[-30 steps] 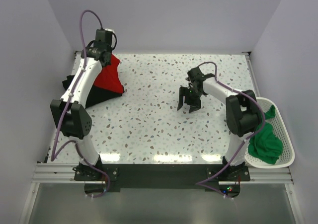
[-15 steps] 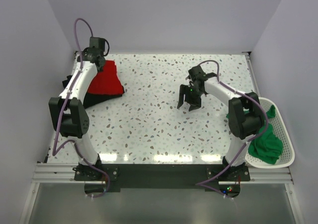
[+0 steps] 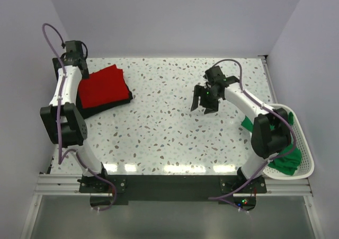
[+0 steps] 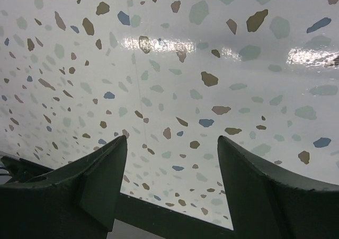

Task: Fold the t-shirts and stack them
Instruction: Neatly place the folded tshirt to the corner, then reset both grippers

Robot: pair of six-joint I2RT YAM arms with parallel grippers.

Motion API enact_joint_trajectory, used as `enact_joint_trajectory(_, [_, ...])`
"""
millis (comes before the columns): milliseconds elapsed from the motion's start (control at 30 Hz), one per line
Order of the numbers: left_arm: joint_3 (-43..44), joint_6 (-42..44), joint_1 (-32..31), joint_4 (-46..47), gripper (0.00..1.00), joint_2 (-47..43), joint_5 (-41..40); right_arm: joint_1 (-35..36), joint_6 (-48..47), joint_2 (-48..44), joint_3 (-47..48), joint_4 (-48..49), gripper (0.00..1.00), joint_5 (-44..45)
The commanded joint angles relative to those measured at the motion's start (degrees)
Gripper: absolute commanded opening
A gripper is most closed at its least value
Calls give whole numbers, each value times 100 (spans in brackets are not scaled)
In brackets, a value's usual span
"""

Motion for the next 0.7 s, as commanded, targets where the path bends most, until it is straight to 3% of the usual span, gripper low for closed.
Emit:
enact_joint_trajectory(0, [228,-340,-68,35,91,-389,468,36,-15,-462,-54,-139,73,284])
enact_joint_trajectory(167, [-480,-718,-243,507,92,-1098,1311,36,-58,-831,-309,-61,73,469])
enact_joint_trajectory(300, [-1387,-990,-823,1052,91,-1733,1366,36,-67,-1139,-616,150,73,671])
enact_joint_trajectory(567, [-3101,-2142,-2677,1932,88,-2691,1612,27,-76,-1623,-1153,686,73,1128])
enact_joint_trajectory(667, [-3533,-2537,-3494,2135,90,-2885,1359,36,-67,-1842,-1355,897,74,1225])
